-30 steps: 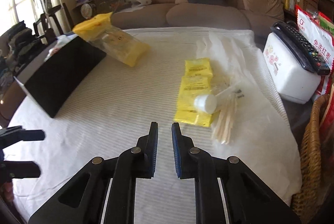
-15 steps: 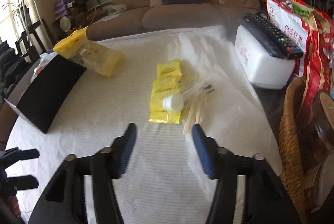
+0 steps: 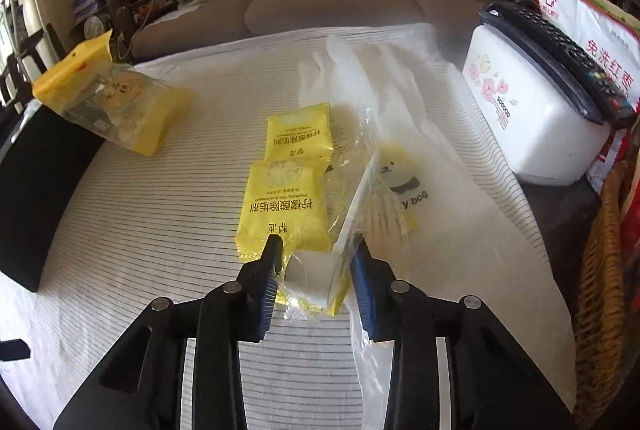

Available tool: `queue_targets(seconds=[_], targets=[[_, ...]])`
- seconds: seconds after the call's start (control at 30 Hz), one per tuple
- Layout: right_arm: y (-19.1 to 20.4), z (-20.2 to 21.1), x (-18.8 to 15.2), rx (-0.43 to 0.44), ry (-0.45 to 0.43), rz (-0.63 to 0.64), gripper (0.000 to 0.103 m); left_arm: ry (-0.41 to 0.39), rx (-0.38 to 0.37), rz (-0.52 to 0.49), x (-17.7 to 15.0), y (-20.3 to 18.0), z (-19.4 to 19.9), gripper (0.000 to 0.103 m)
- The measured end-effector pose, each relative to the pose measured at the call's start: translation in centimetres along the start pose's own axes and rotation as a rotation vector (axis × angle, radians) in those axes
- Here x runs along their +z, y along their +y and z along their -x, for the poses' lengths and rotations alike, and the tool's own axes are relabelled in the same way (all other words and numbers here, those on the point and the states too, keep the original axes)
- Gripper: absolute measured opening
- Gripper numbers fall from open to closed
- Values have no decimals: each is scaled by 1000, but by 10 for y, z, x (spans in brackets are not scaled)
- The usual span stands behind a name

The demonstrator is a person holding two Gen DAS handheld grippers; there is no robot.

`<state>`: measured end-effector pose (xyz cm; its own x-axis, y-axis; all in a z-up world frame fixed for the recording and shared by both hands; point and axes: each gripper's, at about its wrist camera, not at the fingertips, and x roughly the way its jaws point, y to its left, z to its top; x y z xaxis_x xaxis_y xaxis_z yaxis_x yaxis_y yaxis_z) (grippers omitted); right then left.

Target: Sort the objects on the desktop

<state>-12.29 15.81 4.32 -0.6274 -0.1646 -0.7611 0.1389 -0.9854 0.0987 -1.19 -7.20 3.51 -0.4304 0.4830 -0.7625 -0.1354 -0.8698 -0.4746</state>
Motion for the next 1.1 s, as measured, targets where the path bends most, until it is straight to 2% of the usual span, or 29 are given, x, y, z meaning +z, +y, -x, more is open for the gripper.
queue_targets(seconds=[0.17, 0.4, 0.47, 0.53, 0.6, 0.7, 0.83, 0.97, 1.1], targets=[[13, 42, -27, 154, -25, 13, 32, 3, 5, -7, -3, -2, 1, 103], [92, 77, -77, 403, 56, 82, 33, 9, 26, 35, -4, 9, 5, 103], [108, 74, -86, 443, 100, 70, 37, 9, 50, 59, -4, 18, 6, 103], [116, 72, -92, 459, 131, 69, 48, 8, 40, 90, -4, 29, 8, 103], [113, 77, -91, 453, 116, 66, 57, 9, 63, 116, -5, 38, 9, 103], [86, 94, -80, 413, 51, 32, 60, 12, 75, 124, -6, 43, 8, 103], [25, 112, -54, 269, -41, -54, 63, 15, 63, 98, -6, 32, 0, 103], [-24, 109, -29, 100, -83, -98, 64, 36, 67, 21, -9, 3, -19, 103], [-39, 81, -14, 8, -50, -67, 64, 49, 133, -105, -17, -31, -44, 103]])
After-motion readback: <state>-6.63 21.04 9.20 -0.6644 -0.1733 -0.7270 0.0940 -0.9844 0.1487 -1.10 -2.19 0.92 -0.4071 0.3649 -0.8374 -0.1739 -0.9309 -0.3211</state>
